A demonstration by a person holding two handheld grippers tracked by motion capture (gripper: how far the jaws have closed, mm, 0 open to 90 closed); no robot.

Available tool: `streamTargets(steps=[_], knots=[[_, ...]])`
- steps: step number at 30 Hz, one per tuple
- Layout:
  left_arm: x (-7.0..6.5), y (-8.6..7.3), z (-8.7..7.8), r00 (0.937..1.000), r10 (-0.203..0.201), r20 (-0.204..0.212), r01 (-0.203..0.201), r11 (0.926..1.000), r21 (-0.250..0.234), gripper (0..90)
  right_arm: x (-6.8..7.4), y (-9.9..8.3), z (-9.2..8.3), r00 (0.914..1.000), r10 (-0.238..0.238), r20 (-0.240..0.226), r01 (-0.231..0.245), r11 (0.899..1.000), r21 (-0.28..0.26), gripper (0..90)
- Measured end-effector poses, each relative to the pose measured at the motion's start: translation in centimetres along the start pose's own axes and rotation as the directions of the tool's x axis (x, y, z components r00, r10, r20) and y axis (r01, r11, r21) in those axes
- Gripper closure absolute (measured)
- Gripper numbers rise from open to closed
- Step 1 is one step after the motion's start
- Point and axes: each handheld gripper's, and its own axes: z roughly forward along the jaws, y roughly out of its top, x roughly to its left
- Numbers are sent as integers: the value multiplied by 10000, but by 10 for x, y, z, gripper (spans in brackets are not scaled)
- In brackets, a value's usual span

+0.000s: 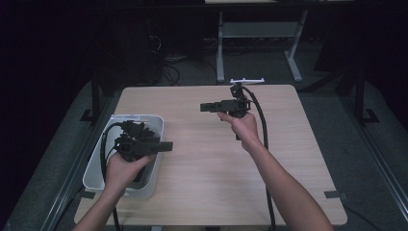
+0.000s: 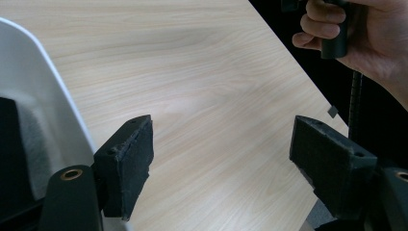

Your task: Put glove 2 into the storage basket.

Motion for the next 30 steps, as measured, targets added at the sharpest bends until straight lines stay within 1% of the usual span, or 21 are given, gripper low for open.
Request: streamTargets(steps=[2, 3, 6, 7, 9, 12, 14, 20, 23, 25, 27, 28, 30], knots=[[-2, 0, 2, 10000, 11, 64, -11, 10000, 5, 232, -1, -1, -6, 10000, 17, 9, -17, 10000, -89, 310], [-2, 0, 2, 10000, 11, 64, -11, 10000, 5, 230, -1, -1, -6, 10000, 17, 9, -17, 10000, -89, 310], [-6, 1, 8, 9999, 55, 148, -56, 10000, 69, 228, -4, -4, -16, 10000, 14, 77, -13, 9998, -200, 308], [-6, 1, 8, 9999, 55, 148, -56, 10000, 69, 228, -4, -4, -16, 10000, 14, 77, -13, 9998, -200, 308], [-8, 2, 11, 9997, 69, 214, -70, 10000, 48, 228, -7, -6, -23, 9999, 96, 65, -94, 9996, -283, 305], [-10, 3, 15, 9996, 85, 264, -87, 9999, 59, 228, -10, -9, -28, 9998, 134, 147, -131, 9997, -197, 299], [-12, 3, 17, 9995, 100, 309, -103, 9999, 81, 228, -12, -11, -33, 9997, 196, 127, -193, 9994, -279, 299], [-16, 3, 24, 9992, 169, 368, -172, 9998, 78, 227, -16, -16, -41, 9997, 166, 183, -160, 9993, -336, 299], [-19, 3, 28, 9989, 234, 405, -241, 9996, 148, 227, -20, -22, -47, 9996, 226, 178, -221, 9994, -265, 297], [-20, 2, 30, 9987, 210, 462, -216, 9997, 133, 228, -21, -23, -49, 9995, 268, 178, -262, 9992, -301, 298], [-21, 2, 32, 9985, 272, 469, -280, 9995, 169, 228, -23, -26, -53, 9993, 298, 232, -291, 9991, -324, 298], [-23, 1, 35, 9983, 296, 494, -307, 9993, 216, 227, -26, -29, -57, 9991, 344, 257, -333, 9986, -412, 298], [-25, 1, 37, 9981, 319, 535, -333, 9991, 255, 227, -28, -31, -61, 9989, 351, 299, -339, 9986, -415, 297]])
